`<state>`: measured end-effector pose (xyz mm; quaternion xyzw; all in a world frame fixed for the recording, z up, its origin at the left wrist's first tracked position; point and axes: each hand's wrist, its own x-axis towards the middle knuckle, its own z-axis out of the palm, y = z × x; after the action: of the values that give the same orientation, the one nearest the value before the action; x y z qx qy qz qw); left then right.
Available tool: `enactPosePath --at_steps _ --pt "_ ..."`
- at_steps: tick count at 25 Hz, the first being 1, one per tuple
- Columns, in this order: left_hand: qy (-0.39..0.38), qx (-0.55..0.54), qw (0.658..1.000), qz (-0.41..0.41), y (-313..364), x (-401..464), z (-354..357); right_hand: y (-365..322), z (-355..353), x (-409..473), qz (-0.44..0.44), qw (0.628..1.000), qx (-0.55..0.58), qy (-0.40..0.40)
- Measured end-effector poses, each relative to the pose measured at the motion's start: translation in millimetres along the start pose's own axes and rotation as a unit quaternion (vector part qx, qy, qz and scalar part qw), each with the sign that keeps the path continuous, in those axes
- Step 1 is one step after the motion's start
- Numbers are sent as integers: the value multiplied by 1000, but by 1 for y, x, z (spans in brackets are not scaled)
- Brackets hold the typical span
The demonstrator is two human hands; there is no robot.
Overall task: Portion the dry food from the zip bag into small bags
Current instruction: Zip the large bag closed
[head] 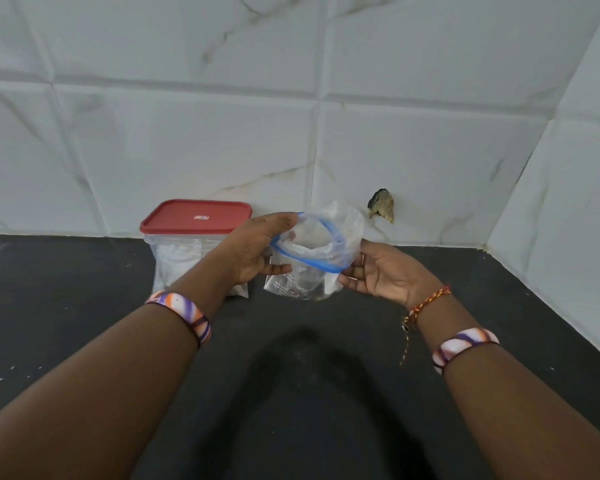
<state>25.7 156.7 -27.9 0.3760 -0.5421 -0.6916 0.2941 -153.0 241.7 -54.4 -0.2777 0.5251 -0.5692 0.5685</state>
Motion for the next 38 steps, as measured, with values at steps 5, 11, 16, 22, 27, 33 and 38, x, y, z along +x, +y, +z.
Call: enactPosePath --at_steps 5,11,16,22,27,33,38 --pt "-7 49 997 62 12 -28 -1 -3 4 -30 -65 990 59 -111" --pt "0 226 964 142 26 -58 -7 -16 34 -64 -135 985 -99 48" --pt "-75 340 920 181 32 -84 -1 -17 43 -65 -217 811 -482 249" --pt "6 462 876 136 35 -101 29 -18 62 -86 -194 645 -643 364" --pt "4 612 737 288 30 -100 49 -47 74 -93 -170 831 -461 261" --pt "55 341 911 225 34 -86 31 -41 41 -119 -157 911 -373 81" --pt "4 193 966 172 49 -84 14 8 3 -104 -158 928 -328 83"
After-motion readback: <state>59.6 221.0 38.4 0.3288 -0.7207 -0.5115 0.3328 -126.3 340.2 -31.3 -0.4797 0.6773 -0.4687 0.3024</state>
